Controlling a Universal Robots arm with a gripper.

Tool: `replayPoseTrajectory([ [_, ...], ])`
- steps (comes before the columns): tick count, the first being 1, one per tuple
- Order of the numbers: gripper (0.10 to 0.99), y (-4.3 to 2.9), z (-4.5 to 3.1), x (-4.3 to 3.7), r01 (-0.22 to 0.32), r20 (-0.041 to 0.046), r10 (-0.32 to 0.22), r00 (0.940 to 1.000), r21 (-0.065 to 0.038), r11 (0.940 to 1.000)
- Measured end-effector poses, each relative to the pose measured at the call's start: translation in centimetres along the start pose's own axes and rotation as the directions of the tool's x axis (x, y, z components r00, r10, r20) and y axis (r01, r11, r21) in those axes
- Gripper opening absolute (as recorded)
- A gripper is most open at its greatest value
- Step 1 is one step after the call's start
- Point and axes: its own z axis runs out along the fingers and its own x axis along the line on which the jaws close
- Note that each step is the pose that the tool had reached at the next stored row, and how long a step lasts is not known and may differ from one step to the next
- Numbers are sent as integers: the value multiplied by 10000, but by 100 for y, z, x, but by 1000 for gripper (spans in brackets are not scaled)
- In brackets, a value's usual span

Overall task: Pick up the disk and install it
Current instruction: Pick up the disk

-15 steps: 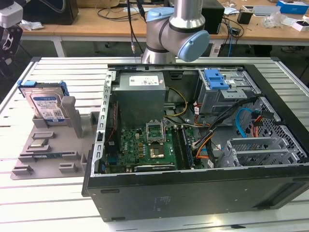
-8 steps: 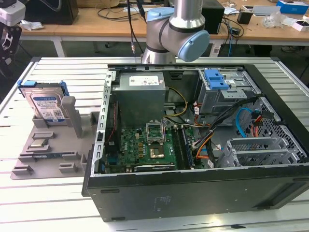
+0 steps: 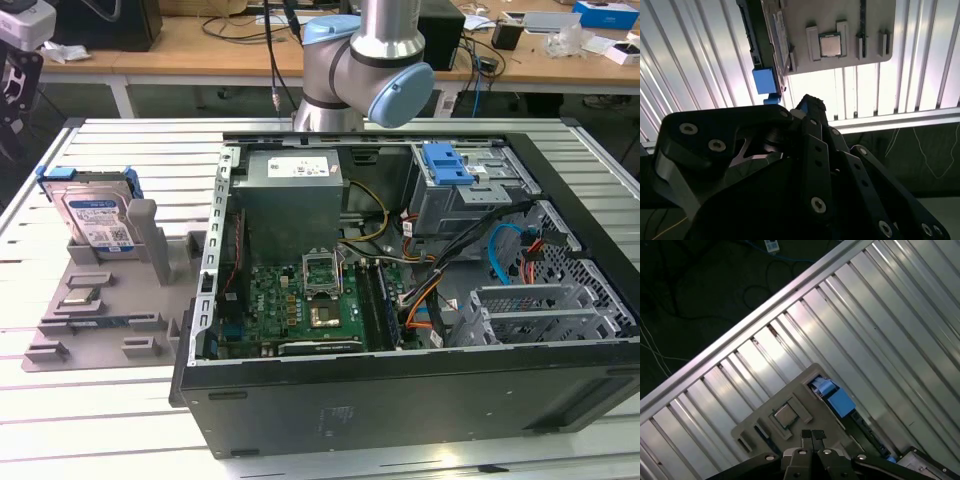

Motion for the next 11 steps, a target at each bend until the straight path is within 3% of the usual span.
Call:
replayPoseTrajectory([
  [11,106,0,0,0,978,-40,-978,9952,-15,9952],
])
